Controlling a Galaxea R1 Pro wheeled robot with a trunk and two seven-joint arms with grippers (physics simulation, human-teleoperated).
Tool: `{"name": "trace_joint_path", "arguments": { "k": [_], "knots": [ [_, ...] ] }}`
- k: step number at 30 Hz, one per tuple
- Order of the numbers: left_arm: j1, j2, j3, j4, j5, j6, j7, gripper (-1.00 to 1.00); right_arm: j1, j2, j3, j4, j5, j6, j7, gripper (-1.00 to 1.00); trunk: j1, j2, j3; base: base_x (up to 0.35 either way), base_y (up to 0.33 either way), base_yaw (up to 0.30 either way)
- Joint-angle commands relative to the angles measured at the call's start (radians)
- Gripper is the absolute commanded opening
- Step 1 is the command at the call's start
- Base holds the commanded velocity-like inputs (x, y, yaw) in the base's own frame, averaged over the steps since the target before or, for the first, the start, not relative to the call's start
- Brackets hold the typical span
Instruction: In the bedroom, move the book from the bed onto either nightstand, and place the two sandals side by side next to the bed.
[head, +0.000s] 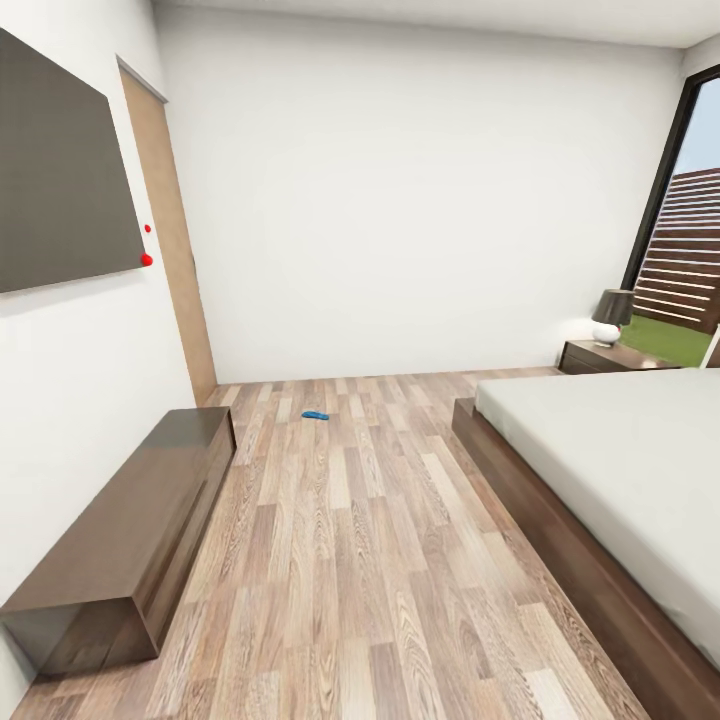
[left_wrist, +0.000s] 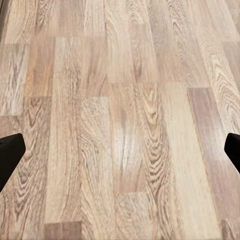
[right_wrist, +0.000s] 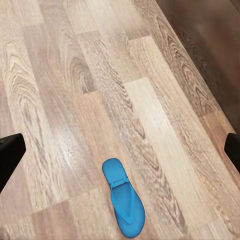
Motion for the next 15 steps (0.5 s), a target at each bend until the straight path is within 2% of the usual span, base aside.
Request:
{"name": "trace_joint_path", "arguments": {
  "k": [1,9,10,13,14,15],
  "knots": [
    [0.000,0.000,0.000,0.000,0.007,-0.002,0.000,1.00,-0.001,0.000,-0.001,0.001,0.000,-0.003,0.001,1.00,0.000,-0.001,-0.001,0.000,0.000,0.000],
    [0.000,0.000,0.000,-0.001,0.008,-0.002,-0.001,1.00,-0.001,0.001,0.000,0.002,0.005,0.005,-0.005,1.00,0.000,-0.001,-0.001,0.000,0.000,0.000],
    [0.000,-0.001,-0.001,-0.001,0.008,-0.002,-0.002,1.00,-0.001,-0.007,-0.003,0.015,0.005,0.072,-0.003,1.00,0.000,-0.001,-0.001,0.000,0.000,0.000],
    [0.000,-0.002,-0.001,-0.001,0.008,-0.002,-0.003,1.00,-0.001,-0.027,-0.004,0.009,0.005,0.176,0.000,1.00,0.000,-0.001,-0.001,0.000,0.000,0.000],
    [0.000,-0.002,-0.001,-0.001,0.008,-0.002,-0.003,1.00,-0.003,-0.047,-0.004,-0.006,0.004,0.296,0.001,1.00,0.000,-0.001,-0.001,0.000,0.000,0.000],
    [0.000,-0.002,-0.001,-0.001,0.008,-0.002,-0.003,1.00,-0.003,-0.056,-0.004,-0.014,0.004,0.341,0.002,1.00,0.000,-0.001,-0.001,0.000,0.000,0.000]
  ]
}}
